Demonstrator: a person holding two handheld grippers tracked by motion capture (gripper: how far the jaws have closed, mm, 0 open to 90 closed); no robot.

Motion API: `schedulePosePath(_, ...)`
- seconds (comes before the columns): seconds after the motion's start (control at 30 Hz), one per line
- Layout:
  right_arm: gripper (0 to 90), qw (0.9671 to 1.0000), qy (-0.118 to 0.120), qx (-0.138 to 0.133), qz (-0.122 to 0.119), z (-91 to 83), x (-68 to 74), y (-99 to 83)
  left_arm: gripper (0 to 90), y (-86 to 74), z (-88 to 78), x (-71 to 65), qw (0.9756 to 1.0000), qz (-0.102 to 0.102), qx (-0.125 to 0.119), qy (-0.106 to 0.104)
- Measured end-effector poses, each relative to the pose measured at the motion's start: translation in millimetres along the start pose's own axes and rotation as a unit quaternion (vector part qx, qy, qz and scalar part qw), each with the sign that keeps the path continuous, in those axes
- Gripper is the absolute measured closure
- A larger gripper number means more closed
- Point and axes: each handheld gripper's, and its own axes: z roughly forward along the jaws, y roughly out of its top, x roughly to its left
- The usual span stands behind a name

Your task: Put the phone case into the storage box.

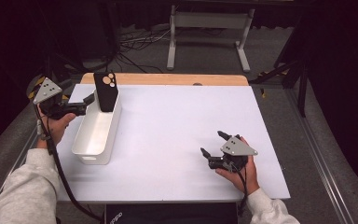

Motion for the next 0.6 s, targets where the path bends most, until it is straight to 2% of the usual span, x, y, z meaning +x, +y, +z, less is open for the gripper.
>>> schedulePosePath(0.27,16.6,1.0000,-0.003,-0.003,0.002,-0.9,0.1,1.0,2.3,0.5,-8.4,-8.5,1.0000,0.007,-0.006,0.002)
schedulePosePath(0.47,16.6,1.0000,-0.002,-0.001,0.000,-0.7,1.3,1.6,2.9,2.6,-13.3,-16.2,0.9998,0.013,-0.011,-0.009)
schedulePosePath(0.6,16.6,1.0000,0.000,-0.001,-0.001,-0.7,1.7,2.0,3.8,2.0,-16.8,-24.0,0.9995,0.015,-0.024,-0.012)
